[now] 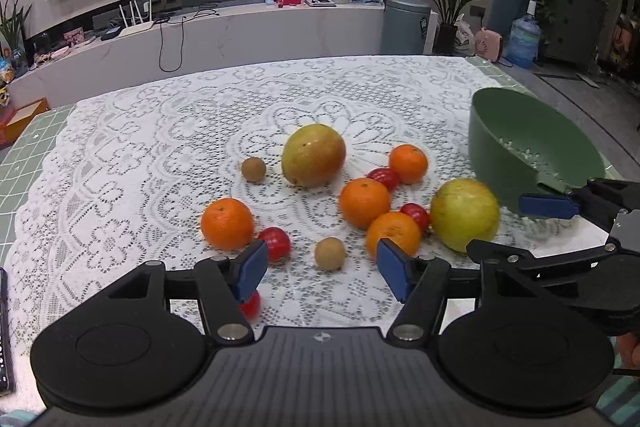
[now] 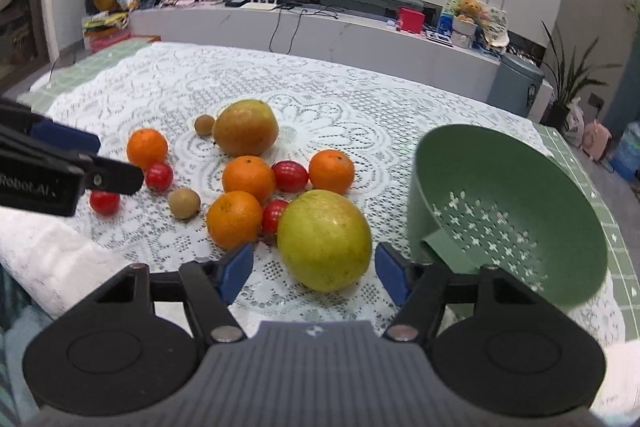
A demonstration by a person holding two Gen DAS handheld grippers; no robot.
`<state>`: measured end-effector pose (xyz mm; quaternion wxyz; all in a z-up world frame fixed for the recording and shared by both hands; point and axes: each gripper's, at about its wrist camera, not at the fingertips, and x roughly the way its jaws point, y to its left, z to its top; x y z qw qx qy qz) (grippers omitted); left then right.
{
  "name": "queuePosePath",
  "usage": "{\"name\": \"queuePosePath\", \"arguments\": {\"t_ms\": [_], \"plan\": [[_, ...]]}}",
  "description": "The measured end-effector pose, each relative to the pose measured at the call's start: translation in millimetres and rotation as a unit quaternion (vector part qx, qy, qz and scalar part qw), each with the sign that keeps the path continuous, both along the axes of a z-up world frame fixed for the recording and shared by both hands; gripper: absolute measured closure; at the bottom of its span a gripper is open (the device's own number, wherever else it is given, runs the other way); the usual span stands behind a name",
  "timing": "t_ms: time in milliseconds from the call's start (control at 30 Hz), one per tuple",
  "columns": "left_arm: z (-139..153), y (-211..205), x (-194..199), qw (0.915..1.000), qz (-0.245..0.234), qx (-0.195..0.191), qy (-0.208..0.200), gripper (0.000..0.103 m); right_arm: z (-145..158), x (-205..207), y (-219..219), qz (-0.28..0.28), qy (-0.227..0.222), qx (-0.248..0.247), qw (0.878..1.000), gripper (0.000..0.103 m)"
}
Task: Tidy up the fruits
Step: 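Grasp the large yellow-green pomelo with the right gripper while the left gripper grasps an orange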
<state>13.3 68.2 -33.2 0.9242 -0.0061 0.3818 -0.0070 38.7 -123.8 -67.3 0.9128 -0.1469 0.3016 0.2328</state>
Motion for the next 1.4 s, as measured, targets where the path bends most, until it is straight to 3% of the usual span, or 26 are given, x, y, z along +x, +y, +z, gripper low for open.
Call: {"name": "queuePosePath", "arguments": {"t_ms": [267, 600, 800, 1000, 1400], "plan": [[-14, 17, 11, 0.9988, 0.033, 0.032, 0.015, 0.029, -11, 8, 16, 0.003, -0.033, -0.052, 0.998, 0.039], [-31, 30, 13, 0.9964, 0.041, 0.033, 0.066, 0.034, -23, 15, 24, 0.006, -0.048, -0.085, 0.995, 0.039], [-35, 43, 24, 0.996, 0.067, 0.019, 0.055, 0.04, -30, 14, 28, 0.011, -0.056, -0.097, 0.994, 0.04], [-39, 54, 41, 0.9962, 0.078, 0.008, 0.038, 0.04, -34, 13, 32, 0.017, -0.071, -0.119, 0.99, 0.039], [-47, 67, 62, 0.9941, 0.095, -0.033, 0.04, 0.04, -42, 16, 39, 0.02, -0.09, -0.156, 0.983, 0.039]]}}
